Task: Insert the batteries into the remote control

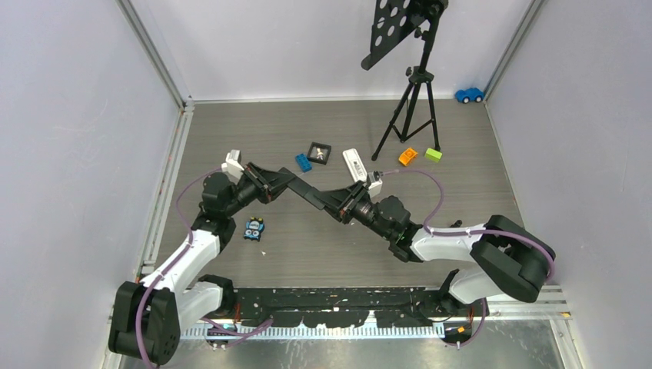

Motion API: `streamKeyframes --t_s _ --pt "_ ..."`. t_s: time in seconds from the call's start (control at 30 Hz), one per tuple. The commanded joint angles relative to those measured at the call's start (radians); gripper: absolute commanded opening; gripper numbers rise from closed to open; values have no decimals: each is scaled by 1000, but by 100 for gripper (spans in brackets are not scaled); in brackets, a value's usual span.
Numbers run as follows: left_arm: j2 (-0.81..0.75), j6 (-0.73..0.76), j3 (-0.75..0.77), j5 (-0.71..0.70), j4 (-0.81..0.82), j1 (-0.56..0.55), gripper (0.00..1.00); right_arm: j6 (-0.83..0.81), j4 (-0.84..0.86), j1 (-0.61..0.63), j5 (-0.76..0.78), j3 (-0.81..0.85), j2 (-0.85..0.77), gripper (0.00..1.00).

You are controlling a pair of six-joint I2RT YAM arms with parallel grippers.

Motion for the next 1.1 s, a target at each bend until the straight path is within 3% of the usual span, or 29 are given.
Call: streamKeyframes --t_s 0.0,0.33,0.7,1.07 --pt "-35 -29 38 50 172 -1 0 -45 7 -4 -38 7 22 26" --pt "4 -36 48 129 310 2 0 -157 -64 -3 -59 29 23 48" --pt "-18 -1 45 97 252 3 0 -173 -86 -4 -22 0 -3 39" --pt "8 56 35 100 76 2 0 -279 -210 -5 -21 54 -79 66"
